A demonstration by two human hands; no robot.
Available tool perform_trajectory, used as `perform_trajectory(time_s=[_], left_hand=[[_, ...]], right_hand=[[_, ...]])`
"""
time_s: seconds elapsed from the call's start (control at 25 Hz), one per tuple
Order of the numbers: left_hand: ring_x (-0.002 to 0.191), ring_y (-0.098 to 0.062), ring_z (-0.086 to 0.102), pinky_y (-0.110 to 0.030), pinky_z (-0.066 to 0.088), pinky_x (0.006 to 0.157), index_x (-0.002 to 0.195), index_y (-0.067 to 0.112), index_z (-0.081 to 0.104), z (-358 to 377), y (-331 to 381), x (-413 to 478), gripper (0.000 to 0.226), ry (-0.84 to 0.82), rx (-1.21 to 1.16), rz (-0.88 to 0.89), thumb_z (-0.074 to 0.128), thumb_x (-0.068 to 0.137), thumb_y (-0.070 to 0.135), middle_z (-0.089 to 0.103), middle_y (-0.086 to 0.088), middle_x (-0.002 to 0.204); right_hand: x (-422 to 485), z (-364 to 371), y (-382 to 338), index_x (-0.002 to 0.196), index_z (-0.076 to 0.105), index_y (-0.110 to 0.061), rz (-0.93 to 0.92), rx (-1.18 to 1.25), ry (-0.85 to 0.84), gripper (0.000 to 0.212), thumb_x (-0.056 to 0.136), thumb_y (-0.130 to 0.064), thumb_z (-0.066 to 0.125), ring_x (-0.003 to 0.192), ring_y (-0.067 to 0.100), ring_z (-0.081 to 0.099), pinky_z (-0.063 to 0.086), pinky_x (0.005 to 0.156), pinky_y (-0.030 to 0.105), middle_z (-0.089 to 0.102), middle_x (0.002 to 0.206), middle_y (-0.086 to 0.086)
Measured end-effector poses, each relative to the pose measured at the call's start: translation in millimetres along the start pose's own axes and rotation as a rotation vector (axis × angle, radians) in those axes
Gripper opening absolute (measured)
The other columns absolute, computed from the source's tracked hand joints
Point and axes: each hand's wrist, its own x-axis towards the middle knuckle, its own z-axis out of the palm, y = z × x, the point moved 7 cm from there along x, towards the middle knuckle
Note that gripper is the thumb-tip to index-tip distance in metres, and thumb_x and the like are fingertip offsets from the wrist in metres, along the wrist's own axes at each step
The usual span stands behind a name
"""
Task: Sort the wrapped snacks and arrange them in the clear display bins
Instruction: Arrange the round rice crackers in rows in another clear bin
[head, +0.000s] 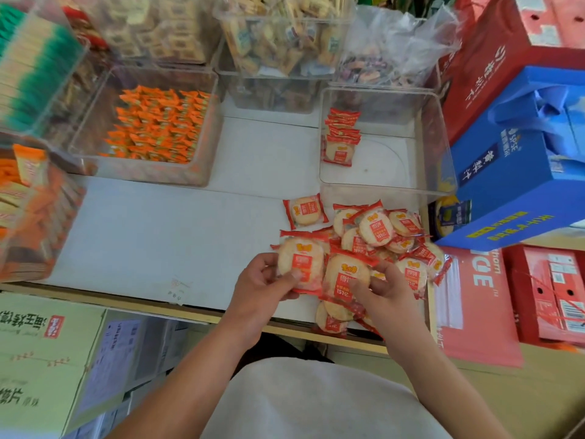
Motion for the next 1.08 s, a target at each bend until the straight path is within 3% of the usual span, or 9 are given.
perform_trajectory(time_s=[0.2, 0.32, 0.48, 0.6, 0.68, 0.76, 0.84, 0.96, 1.08], left_hand=[[0.091, -0.014, 0.075, -0.028, 0.061, 0.074, 0.115, 0.024, 0.068, 26, -2, -17, 0.019, -0.038, 0.146, 0.085, 0.071, 0.096, 0.021, 0.078, 0.005, 0.099], [0.088, -0.009, 0.071, -0.026, 0.059, 0.077, 0.11, 0.032, 0.071, 30, -3, -19, 0.015, -0.071, 0.269, 0.17, 0.073, 0.095, 0.029, 0.077, 0.01, 0.094], [0.09, -0.006, 0.069, -0.025, 0.057, 0.079, 0.108, 0.032, 0.074, 37, -6, -16, 0.012, -0.171, 0.436, 0.287, 0.068, 0.098, 0.036, 0.075, 0.014, 0.096], [0.108, -0.002, 0.061, -0.022, 0.052, 0.089, 0.121, 0.029, 0.07, 18, -24, 15, 0.023, -0.109, 0.649, 0.282, 0.058, 0.102, 0.036, 0.067, 0.014, 0.117], [0.129, -0.015, 0.052, -0.03, 0.047, 0.104, 0.137, 0.023, 0.06, 0, -37, 48, 0.039, -0.039, 0.949, 0.311, 0.061, 0.1, 0.035, 0.057, 0.004, 0.138], [0.15, -0.025, 0.029, -0.039, 0.033, 0.12, 0.154, 0.024, 0.041, -5, -54, 78, 0.063, -0.109, 1.211, 0.29, 0.064, 0.097, 0.038, 0.033, -0.002, 0.163], [0.157, -0.028, 0.01, -0.042, 0.02, 0.127, 0.161, 0.029, 0.026, 1, -69, 100, 0.08, -0.239, 1.366, 0.307, 0.067, 0.094, 0.04, 0.014, -0.002, 0.171], [0.152, -0.031, 0.027, -0.045, 0.034, 0.12, 0.155, 0.027, 0.036, 9, -77, 115, 0.079, -0.283, 1.466, 0.422, 0.074, 0.086, 0.029, 0.031, -0.006, 0.165], [0.137, -0.031, 0.046, -0.044, 0.05, 0.102, 0.147, 0.021, 0.047, 10, -70, 119, 0.065, -0.2, 1.55, 0.493, 0.069, 0.086, 0.014, 0.046, -0.005, 0.154]], right_hand=[[-8, 20, -13, 0.129, 0.06, -0.032, -0.034, 0.092, -0.066, 0.027, 0.105, -0.021, 0.057, 0.1, 0.013, 0.076, 0.061, 0.085, 0.034, 0.079, 0.107, -0.008], [-9, 19, -13, 0.134, 0.059, -0.034, -0.072, 0.038, -0.091, 0.038, 0.097, -0.034, 0.069, 0.109, 0.009, 0.072, 0.059, 0.094, 0.036, 0.076, 0.114, -0.013], [-13, 12, -8, 0.133, 0.059, -0.034, -0.139, -0.052, -0.036, 0.051, 0.088, -0.028, 0.082, 0.112, 0.013, 0.071, 0.061, 0.092, 0.043, 0.075, 0.118, -0.009], [-17, 2, -3, 0.122, 0.064, -0.036, -0.153, -0.023, 0.032, 0.04, 0.088, -0.022, 0.081, 0.106, 0.014, 0.073, 0.062, 0.088, 0.044, 0.077, 0.112, -0.009], [-19, -7, 3, 0.117, 0.065, -0.036, -0.132, -0.051, 0.073, 0.038, 0.086, -0.023, 0.083, 0.102, 0.012, 0.073, 0.063, 0.085, 0.041, 0.077, 0.108, -0.011], [-21, -13, 8, 0.117, 0.064, -0.036, -0.112, -0.061, 0.105, 0.04, 0.085, -0.024, 0.084, 0.095, 0.012, 0.075, 0.064, 0.081, 0.042, 0.077, 0.107, -0.01], [-24, -19, 14, 0.124, 0.06, -0.039, -0.1, -0.066, 0.137, 0.05, 0.084, -0.023, 0.085, 0.089, 0.013, 0.075, 0.065, 0.076, 0.043, 0.074, 0.108, -0.007], [-26, -25, 17, 0.13, 0.055, -0.05, -0.109, -0.054, 0.152, 0.063, 0.084, -0.02, 0.086, 0.09, 0.023, 0.074, 0.065, 0.073, 0.048, 0.07, 0.112, -0.001], [-24, -30, 17, 0.123, 0.058, -0.047, -0.106, -0.052, 0.161, 0.055, 0.084, -0.02, 0.086, 0.091, 0.025, 0.074, 0.064, 0.073, 0.049, 0.072, 0.107, -0.002]])
